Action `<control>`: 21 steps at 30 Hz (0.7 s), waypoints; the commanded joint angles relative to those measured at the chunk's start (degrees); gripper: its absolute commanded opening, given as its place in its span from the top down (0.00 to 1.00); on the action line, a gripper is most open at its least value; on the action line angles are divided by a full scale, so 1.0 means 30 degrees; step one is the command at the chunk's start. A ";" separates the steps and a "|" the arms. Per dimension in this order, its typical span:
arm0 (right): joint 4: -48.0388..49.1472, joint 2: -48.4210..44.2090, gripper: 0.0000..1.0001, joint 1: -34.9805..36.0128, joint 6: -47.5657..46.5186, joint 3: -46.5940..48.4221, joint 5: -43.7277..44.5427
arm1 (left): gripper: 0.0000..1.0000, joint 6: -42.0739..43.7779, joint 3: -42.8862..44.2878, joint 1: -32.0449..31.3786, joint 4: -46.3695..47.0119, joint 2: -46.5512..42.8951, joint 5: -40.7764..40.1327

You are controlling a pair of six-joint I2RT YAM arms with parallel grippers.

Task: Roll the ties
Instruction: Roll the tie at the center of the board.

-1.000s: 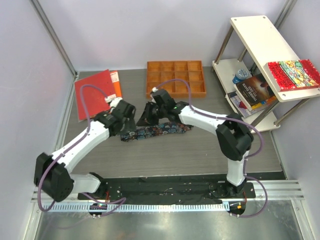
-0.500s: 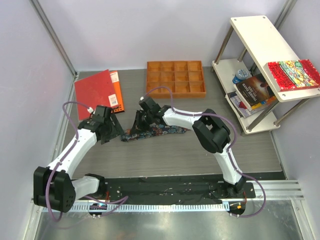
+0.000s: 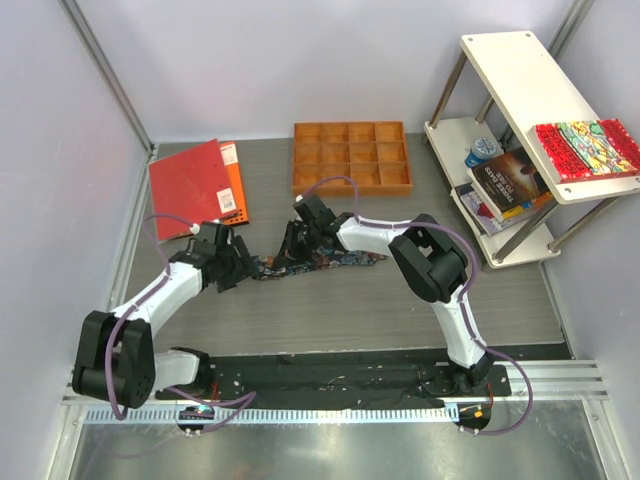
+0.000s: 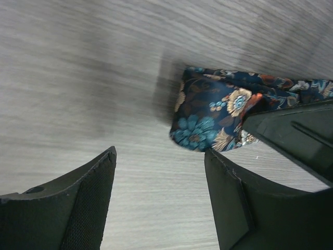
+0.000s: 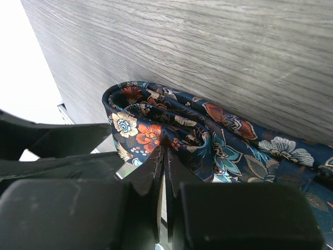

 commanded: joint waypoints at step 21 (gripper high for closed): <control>0.0480 -0.0751 0.92 -0.0034 -0.0238 -0.0880 0.0231 | 0.41 0.0003 -0.1358 0.0083 0.7486 0.2699 0.3680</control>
